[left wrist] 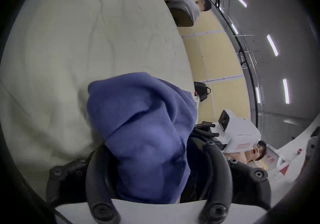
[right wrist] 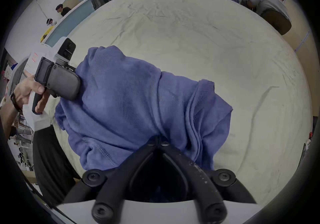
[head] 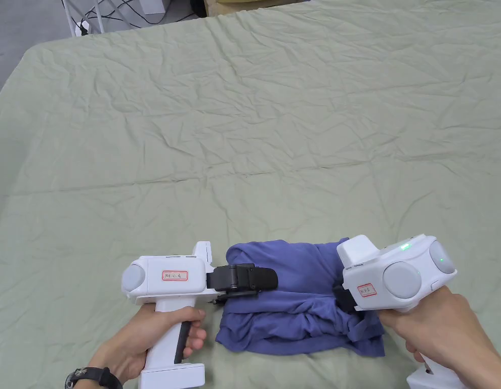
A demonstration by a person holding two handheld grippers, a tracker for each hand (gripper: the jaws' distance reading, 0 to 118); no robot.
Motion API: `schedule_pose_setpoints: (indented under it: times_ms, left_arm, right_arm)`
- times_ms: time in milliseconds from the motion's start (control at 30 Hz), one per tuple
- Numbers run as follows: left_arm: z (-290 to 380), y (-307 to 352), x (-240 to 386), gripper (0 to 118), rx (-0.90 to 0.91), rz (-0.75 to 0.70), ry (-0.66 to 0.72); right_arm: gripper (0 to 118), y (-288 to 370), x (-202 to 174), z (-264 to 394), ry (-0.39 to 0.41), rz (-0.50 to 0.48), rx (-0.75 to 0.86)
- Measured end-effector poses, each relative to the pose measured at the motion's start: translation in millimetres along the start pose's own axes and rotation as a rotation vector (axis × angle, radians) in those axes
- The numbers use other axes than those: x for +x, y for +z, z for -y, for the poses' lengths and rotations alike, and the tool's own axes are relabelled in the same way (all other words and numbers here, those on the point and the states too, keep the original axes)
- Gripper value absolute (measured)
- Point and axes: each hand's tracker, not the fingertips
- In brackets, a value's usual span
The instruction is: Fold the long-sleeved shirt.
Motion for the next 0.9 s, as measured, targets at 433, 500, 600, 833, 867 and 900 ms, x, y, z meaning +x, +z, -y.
schedule_pose_setpoints:
  times_ms: [433, 500, 600, 833, 867, 900]
  left_arm:
    - [17, 3, 42, 15, 0.033, -0.249, -0.166]
    - [22, 7, 51, 15, 0.051, -0.248, -0.176]
    - [28, 16, 65, 15, 0.083, -0.256, -0.202]
    - [40, 23, 83, 15, 0.096, -0.295, -0.227]
    - [41, 22, 83, 15, 0.096, -0.304, -0.224]
    - [42, 22, 82, 15, 0.094, -0.312, -0.224]
  right_arm:
    - [1, 1, -3, 7, -0.014, 0.008, 0.051]
    - [1, 7, -4, 10, -0.023, 0.009, 0.088]
    - [1, 37, -10, 10, -0.033, 0.026, 0.227]
    - [1, 130, -31, 32, -0.023, 0.093, 0.508]
    - [1, 140, -33, 41, -0.028, 0.100, 0.540]
    - [1, 148, -35, 50, -0.048, 0.107, 0.564]
